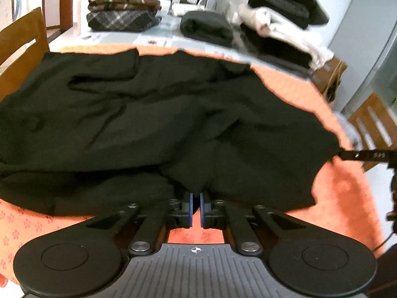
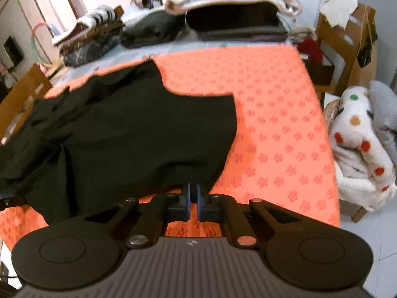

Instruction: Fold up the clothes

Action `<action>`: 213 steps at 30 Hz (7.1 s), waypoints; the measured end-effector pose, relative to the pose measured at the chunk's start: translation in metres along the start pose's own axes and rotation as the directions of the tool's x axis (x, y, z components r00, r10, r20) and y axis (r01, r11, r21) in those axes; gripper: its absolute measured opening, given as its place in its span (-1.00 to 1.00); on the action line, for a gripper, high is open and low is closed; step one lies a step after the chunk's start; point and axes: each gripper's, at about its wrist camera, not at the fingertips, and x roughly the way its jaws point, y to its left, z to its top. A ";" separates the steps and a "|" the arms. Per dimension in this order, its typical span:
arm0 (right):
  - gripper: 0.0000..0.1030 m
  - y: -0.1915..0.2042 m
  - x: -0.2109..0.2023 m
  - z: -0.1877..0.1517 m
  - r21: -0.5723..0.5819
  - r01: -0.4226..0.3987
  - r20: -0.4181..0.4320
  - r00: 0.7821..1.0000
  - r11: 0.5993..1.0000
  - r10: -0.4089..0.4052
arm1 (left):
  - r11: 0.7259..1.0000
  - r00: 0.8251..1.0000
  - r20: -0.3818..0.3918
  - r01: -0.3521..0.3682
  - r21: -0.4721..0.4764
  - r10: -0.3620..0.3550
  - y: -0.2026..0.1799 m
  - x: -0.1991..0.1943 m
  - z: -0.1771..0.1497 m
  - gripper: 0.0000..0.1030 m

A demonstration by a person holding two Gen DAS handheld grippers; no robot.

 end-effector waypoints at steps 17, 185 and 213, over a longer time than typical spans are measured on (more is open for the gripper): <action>-0.83 -0.025 -0.019 -0.012 0.060 0.065 -0.108 0.992 0.996 -0.058 | 0.989 0.966 -0.242 0.118 0.090 -0.093 -0.017 -0.012 -0.014 -0.58; -0.11 0.128 0.015 0.018 -0.090 -0.032 -0.190 0.982 0.995 0.014 | 0.900 0.966 -0.065 -0.258 -0.352 0.251 0.254 -0.017 0.053 -0.29; -0.11 0.133 0.006 -0.002 -0.037 0.031 -0.140 0.990 0.999 -0.036 | 1.000 0.992 0.126 0.011 -0.009 -0.010 0.144 -0.011 0.155 -0.17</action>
